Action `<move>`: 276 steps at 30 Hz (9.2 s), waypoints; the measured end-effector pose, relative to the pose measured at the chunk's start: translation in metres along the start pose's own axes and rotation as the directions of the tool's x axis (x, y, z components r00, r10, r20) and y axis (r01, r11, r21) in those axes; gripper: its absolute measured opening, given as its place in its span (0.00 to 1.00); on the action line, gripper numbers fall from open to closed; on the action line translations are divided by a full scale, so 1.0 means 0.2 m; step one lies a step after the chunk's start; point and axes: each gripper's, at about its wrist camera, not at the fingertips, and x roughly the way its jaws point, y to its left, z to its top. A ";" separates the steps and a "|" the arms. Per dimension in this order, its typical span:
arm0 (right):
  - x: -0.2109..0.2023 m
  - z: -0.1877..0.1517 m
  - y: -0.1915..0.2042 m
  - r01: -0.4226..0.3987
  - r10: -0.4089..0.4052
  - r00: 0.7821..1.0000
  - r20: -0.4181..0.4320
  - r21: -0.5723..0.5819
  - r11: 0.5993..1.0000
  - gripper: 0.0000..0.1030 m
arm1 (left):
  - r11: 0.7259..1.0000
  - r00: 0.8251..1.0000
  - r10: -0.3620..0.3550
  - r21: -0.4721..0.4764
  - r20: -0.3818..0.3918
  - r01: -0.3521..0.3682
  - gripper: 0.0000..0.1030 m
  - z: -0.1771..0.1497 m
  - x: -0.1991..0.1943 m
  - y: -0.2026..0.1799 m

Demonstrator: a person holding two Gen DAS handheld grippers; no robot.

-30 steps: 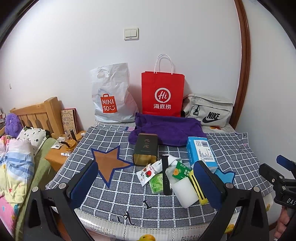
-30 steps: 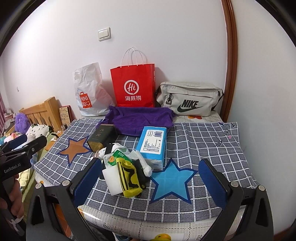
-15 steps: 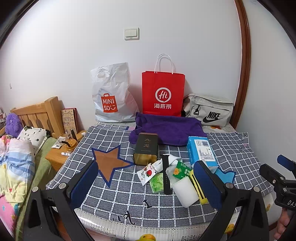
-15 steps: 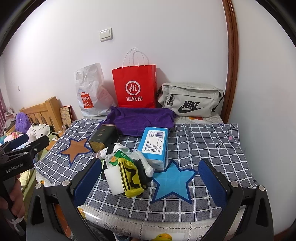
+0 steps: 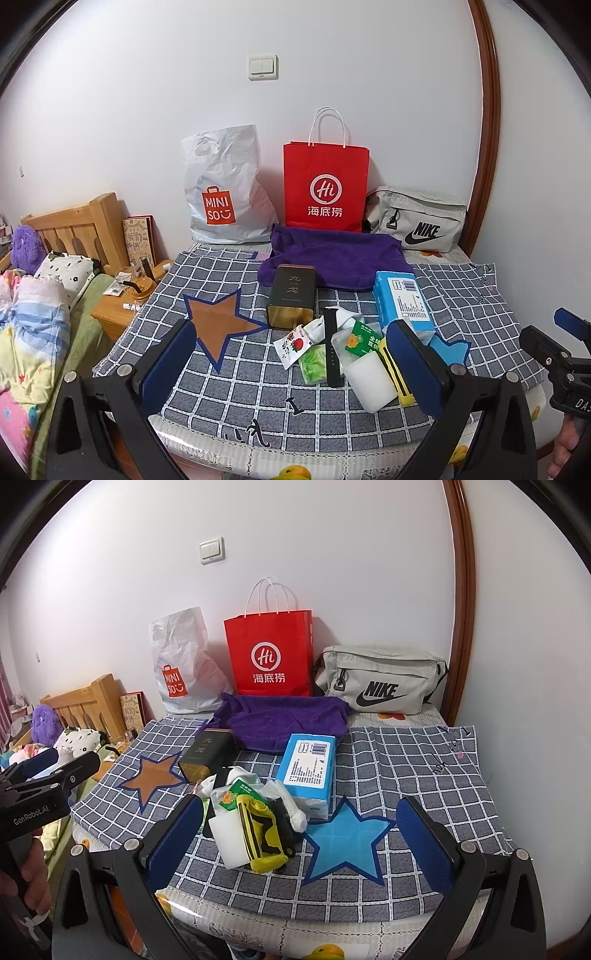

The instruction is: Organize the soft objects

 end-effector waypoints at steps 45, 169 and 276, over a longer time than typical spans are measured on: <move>0.74 -0.32 0.16 -0.242 0.210 0.941 -0.265 -0.095 0.965 0.64 | 0.997 0.954 0.066 -0.014 -0.292 -0.074 0.98 -0.23 0.75 0.13; 1.75 0.67 -0.15 -0.233 0.206 0.943 -0.261 -0.078 0.969 0.12 | 0.987 0.929 -0.151 -0.110 -0.337 0.121 0.05 0.51 1.73 0.17; 1.21 -0.32 -0.17 -0.132 0.135 0.910 -0.393 0.035 0.991 0.37 | 0.976 0.895 -0.209 -0.145 -0.395 0.164 0.59 -0.22 1.05 0.22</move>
